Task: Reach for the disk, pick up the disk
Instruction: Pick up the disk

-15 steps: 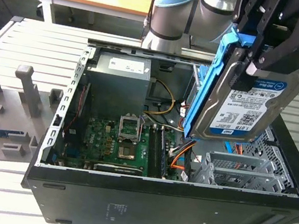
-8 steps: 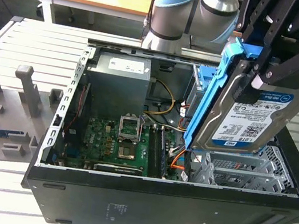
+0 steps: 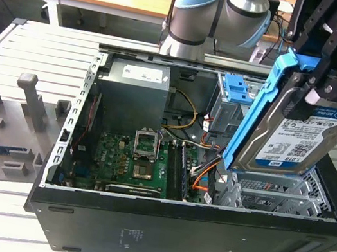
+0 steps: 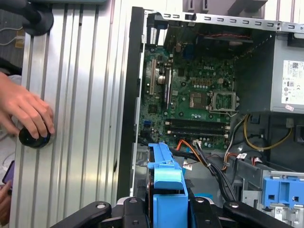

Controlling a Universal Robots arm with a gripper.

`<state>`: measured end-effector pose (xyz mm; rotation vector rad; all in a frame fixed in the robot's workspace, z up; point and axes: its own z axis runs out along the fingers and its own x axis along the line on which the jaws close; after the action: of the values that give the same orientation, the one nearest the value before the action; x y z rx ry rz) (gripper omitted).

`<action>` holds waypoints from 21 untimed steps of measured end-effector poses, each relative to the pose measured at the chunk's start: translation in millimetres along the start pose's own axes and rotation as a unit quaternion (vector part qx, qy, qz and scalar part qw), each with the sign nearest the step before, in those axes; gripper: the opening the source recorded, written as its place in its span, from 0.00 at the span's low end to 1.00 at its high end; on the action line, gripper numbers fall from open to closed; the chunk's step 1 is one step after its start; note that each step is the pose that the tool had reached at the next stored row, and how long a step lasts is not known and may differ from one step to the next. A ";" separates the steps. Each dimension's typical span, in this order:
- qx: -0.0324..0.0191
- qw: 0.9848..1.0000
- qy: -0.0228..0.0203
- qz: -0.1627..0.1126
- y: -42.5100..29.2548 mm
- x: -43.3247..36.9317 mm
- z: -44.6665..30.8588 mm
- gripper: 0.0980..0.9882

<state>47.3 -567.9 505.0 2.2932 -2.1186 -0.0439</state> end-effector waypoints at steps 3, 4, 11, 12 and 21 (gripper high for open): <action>0.000 1.000 0.000 0.000 -5.7 0.3 0.3 0.30; 0.000 1.000 0.000 0.000 -8.5 0.5 0.5 0.30; -0.002 1.000 0.000 0.000 -19.1 1.4 11.7 0.30; -0.002 1.000 0.000 0.000 -19.9 1.4 12.9 0.30; -0.005 1.000 0.000 0.000 -35.7 -0.3 26.8 0.30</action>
<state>82.0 -564.7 477.0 2.2879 -2.1138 -0.0558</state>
